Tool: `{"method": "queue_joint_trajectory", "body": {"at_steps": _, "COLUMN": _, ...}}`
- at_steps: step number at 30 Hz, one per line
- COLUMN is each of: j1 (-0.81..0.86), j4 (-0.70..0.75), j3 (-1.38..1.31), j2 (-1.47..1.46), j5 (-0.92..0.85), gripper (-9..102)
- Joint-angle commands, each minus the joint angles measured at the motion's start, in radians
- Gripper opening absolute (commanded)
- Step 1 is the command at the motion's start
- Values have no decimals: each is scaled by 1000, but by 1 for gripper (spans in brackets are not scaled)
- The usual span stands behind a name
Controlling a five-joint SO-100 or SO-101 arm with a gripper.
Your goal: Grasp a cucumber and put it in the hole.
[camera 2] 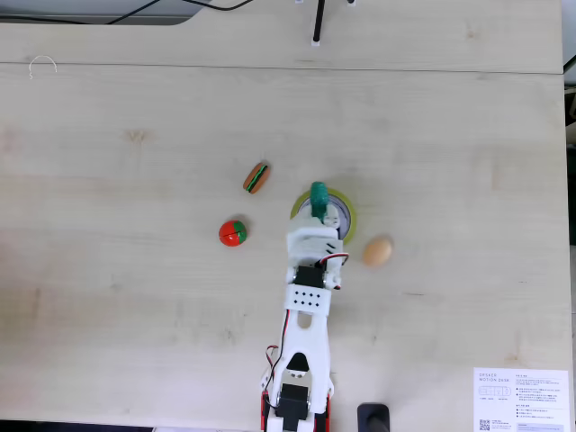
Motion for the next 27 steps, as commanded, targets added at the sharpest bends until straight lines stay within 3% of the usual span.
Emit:
{"method": "queue_joint_trajectory", "body": {"at_steps": 1, "j1": 5, "j4": -43, "j3": -6, "j2": 25, "j5": 8, "gripper": 23}}
{"method": "queue_joint_trajectory", "body": {"at_steps": 2, "j1": 5, "j4": -43, "j3": -3, "j2": 29, "j5": 8, "gripper": 36}}
{"method": "queue_joint_trajectory", "body": {"at_steps": 8, "j1": 5, "j4": -43, "j3": 41, "j2": 100, "j5": 8, "gripper": 65}}
{"method": "queue_joint_trajectory", "body": {"at_steps": 22, "j1": 3, "j4": -41, "j3": 66, "j2": 143, "j5": 12, "gripper": 58}}
{"method": "queue_joint_trajectory", "body": {"at_steps": 27, "j1": 5, "j4": -41, "j3": 114, "j2": 209, "j5": 12, "gripper": 49}}
